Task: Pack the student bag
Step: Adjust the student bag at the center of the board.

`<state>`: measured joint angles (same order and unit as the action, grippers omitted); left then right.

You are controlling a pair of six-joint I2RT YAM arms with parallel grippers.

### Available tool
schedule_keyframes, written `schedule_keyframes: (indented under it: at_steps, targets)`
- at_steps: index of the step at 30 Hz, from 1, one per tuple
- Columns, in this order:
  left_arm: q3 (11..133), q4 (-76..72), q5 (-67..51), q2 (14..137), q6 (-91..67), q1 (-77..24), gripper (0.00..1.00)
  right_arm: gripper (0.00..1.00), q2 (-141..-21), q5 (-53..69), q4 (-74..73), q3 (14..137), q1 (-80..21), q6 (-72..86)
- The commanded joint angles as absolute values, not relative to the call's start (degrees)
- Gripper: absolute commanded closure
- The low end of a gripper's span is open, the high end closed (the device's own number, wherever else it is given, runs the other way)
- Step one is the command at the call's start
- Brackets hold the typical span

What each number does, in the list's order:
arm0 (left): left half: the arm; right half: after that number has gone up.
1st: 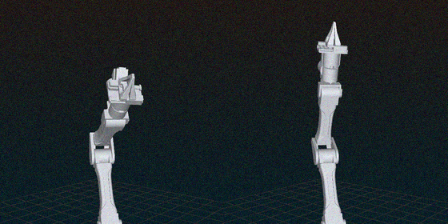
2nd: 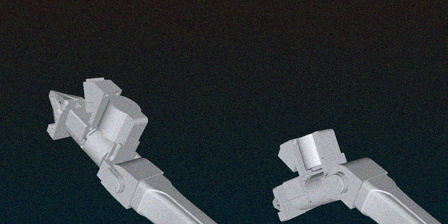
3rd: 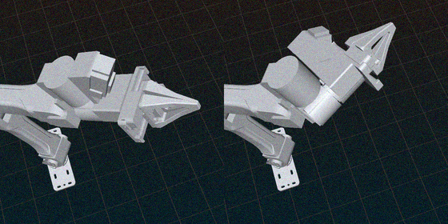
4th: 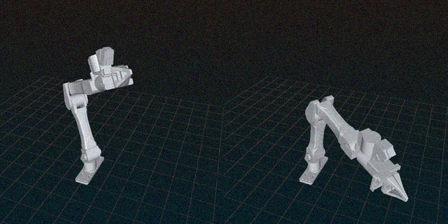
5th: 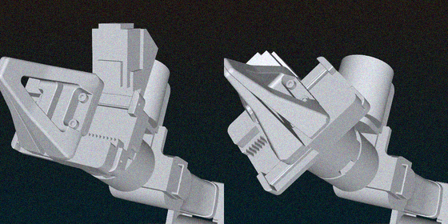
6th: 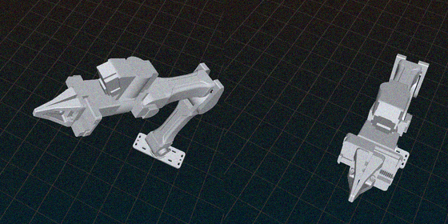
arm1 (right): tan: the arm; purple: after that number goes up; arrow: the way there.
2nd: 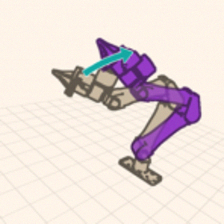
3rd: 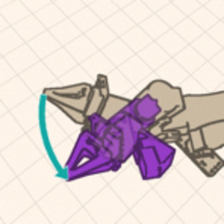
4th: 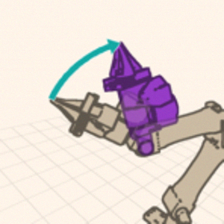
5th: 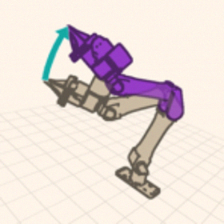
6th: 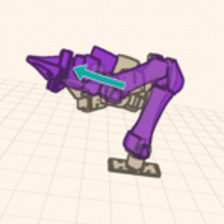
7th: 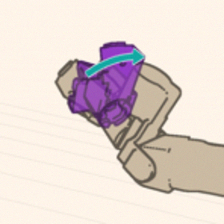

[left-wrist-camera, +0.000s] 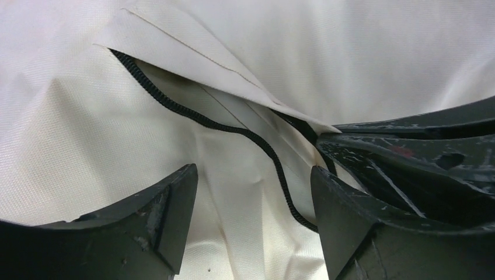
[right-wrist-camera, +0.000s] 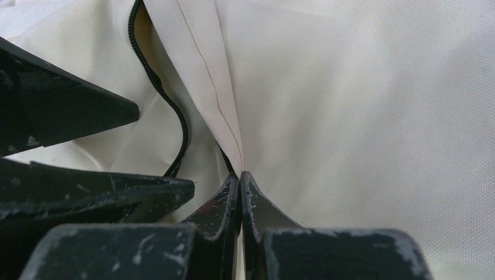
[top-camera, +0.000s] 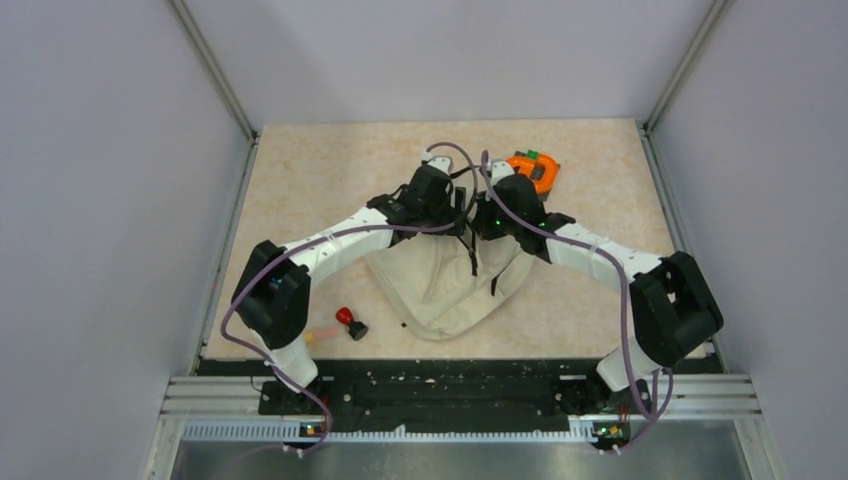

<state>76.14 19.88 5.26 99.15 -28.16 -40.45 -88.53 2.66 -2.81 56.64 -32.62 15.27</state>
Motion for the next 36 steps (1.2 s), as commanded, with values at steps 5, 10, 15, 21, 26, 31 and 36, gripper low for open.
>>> schedule_keyframes:
  at_steps: [5, 10, 15, 21, 26, 31, 36]
  targets:
    - [75.7, 27.6, 14.1, 101.1, -28.2, -40.3, 0.6, 1.0, -84.6, 1.1, -0.4, 55.7, -31.1, 16.2]
    - [73.2, 24.8, 19.7, 93.9, -27.7, -40.5, 1.0, 1.0, -83.8, -3.2, 1.1, 54.9, -31.0, 17.0]
    - [71.1, 21.1, 20.5, 82.9, -26.6, -40.8, 1.0, 1.0, -84.5, -7.6, 0.2, 55.2, -31.0, 18.0]
    - [63.3, 13.8, 17.2, 74.9, -26.1, -40.9, 1.0, 1.0, -84.9, -8.2, 0.7, 54.6, -30.9, 18.2]
    - [59.6, 14.5, 17.2, 74.2, -28.9, -40.7, 1.0, 1.0, -86.9, -7.7, 0.2, 54.7, -30.7, 18.2]
    - [58.2, 14.4, 15.5, 72.6, -29.7, -40.7, 1.0, 1.0, -85.5, -3.7, 0.5, 54.8, -30.6, 17.7]
    - [60.7, 14.6, 10.3, 71.9, -28.1, -40.6, 0.87, 0.75, -83.4, 3.1, -2.4, 57.5, -30.6, 16.2]
